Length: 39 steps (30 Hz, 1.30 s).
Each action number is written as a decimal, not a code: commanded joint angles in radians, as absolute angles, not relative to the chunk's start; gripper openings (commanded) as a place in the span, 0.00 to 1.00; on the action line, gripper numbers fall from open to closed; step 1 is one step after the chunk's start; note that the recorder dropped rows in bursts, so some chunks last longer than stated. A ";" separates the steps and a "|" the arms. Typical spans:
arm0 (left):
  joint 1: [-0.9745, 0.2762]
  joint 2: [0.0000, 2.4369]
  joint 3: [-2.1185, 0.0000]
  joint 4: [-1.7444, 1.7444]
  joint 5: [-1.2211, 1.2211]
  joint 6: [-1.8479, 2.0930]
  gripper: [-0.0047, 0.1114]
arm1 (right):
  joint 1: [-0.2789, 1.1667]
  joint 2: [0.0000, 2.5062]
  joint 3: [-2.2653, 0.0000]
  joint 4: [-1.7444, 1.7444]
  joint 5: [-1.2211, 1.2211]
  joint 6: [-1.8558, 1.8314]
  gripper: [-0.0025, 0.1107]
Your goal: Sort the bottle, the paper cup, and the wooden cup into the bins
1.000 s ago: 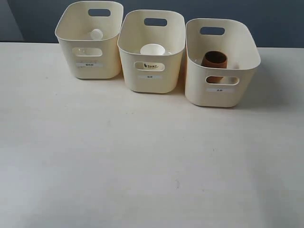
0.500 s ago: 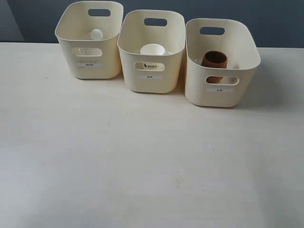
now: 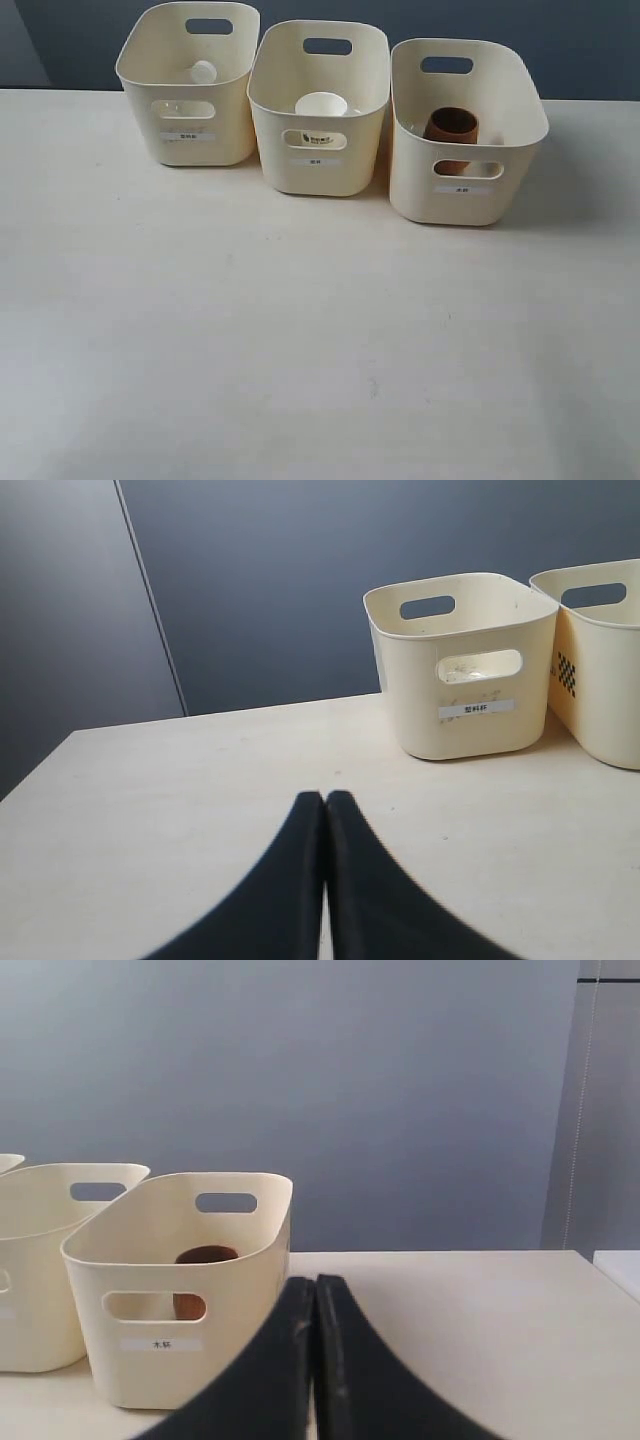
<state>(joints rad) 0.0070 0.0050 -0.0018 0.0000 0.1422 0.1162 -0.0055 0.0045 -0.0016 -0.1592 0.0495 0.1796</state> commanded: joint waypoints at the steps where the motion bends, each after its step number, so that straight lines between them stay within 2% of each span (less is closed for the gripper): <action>1: 0.007 0.000 0.000 0.000 0.135 0.115 0.04 | -0.009 0.000 0.000 -0.173 0.040 0.183 0.02; 39: 0.007 0.000 0.000 0.000 0.135 0.115 0.04 | -0.009 0.000 0.000 -0.146 0.040 0.183 0.02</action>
<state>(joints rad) 0.0070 0.0050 -0.0018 0.0000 0.1422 0.1162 -0.0055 0.0045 -0.0016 -0.1474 0.0455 0.1833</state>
